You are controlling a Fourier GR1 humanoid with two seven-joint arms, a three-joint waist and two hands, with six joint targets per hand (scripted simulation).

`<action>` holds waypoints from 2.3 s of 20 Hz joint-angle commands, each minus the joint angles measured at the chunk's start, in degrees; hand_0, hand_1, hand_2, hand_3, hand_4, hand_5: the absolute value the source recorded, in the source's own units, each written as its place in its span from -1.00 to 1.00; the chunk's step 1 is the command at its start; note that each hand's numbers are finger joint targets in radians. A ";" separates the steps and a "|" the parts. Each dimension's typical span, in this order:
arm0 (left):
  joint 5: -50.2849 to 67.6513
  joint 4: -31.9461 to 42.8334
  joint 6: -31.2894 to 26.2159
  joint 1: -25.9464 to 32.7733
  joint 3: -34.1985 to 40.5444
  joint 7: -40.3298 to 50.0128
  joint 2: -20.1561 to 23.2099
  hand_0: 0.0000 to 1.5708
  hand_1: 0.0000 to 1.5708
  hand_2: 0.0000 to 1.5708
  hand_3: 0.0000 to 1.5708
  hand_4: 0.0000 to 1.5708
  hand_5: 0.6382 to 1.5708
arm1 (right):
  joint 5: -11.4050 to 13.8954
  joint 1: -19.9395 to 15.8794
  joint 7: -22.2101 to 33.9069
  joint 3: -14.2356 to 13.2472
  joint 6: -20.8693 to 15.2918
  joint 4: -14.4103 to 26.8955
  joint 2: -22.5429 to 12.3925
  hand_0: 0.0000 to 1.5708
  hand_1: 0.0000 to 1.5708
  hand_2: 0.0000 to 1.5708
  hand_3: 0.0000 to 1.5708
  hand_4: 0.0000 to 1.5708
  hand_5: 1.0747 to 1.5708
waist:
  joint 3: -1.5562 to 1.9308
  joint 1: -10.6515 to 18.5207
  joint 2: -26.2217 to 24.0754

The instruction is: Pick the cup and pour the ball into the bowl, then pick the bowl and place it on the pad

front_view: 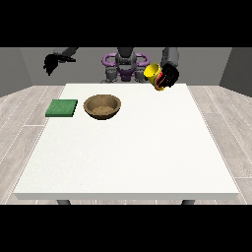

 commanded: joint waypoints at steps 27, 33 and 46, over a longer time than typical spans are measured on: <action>-56.89 9.38 -20.26 -19.41 -41.37 32.75 -13.79 0.91 0.91 1.00 1.00 0.90 0.28 | 0.09 -2.81 -3.18 -0.76 4.55 10.29 -2.40 -1.00 -1.00 -1.00 -1.00 -1.00 1.00 | -0.01 -1.85 -4.21; -61.38 8.93 -23.74 -20.14 -41.65 31.06 -13.85 0.84 0.84 1.00 1.00 0.95 0.06 | 0.04 -2.90 -2.52 -0.65 5.44 9.29 -3.65 -1.00 -1.00 -1.00 -1.00 -1.00 1.00 | -0.09 -2.09 -3.09; -26.42 -7.72 -1.50 -7.43 -7.89 29.92 -14.77 0.30 0.30 0.60 0.20 0.77 0.42 | -1.60 -2.91 2.07 -3.49 -1.91 9.64 -1.60 -1.00 -1.00 -1.00 -1.00 -0.71 0.98 | -0.97 8.79 -2.25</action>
